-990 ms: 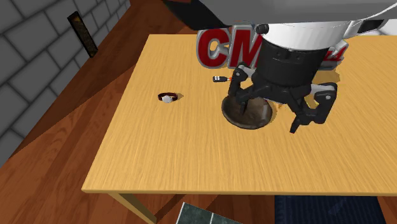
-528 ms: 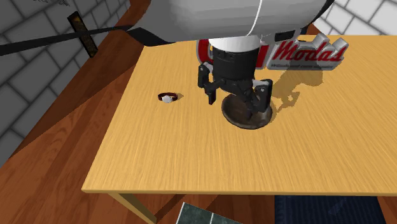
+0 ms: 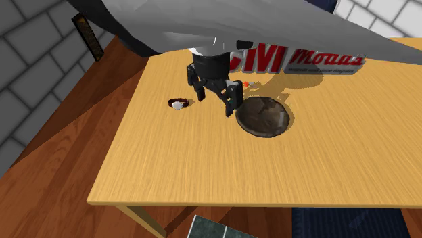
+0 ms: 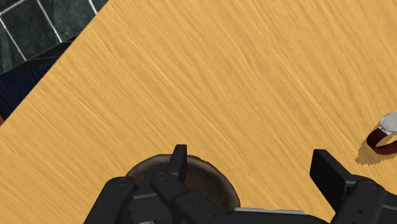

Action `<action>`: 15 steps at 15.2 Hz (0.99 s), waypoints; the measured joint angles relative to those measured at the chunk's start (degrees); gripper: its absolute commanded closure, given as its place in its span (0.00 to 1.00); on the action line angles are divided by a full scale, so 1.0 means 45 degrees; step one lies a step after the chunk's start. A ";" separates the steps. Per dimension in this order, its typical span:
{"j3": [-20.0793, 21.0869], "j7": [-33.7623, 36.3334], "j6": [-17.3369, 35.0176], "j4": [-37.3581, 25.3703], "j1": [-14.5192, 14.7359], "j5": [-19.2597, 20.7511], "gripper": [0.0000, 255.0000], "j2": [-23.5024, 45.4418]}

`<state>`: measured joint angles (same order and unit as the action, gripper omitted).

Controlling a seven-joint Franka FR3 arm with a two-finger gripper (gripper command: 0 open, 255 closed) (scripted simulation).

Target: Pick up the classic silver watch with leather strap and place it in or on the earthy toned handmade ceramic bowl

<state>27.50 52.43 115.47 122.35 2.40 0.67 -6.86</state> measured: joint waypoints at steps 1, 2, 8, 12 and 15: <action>0.0187 0.0512 0.0003 -0.0443 0.0058 0.0228 0.00 0.0513; 0.0299 0.0945 0.0060 -0.0831 0.0089 0.0476 0.00 0.1022; 0.0571 0.3597 0.0083 -0.3632 0.0857 0.2209 0.00 0.4382; 0.0293 0.5016 -0.0256 -0.6059 0.1809 0.3277 0.00 0.6772; 0.0052 0.5538 -0.0497 -0.7410 0.2317 0.3692 0.00 0.7968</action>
<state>27.74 77.35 113.23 89.01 12.83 17.29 28.99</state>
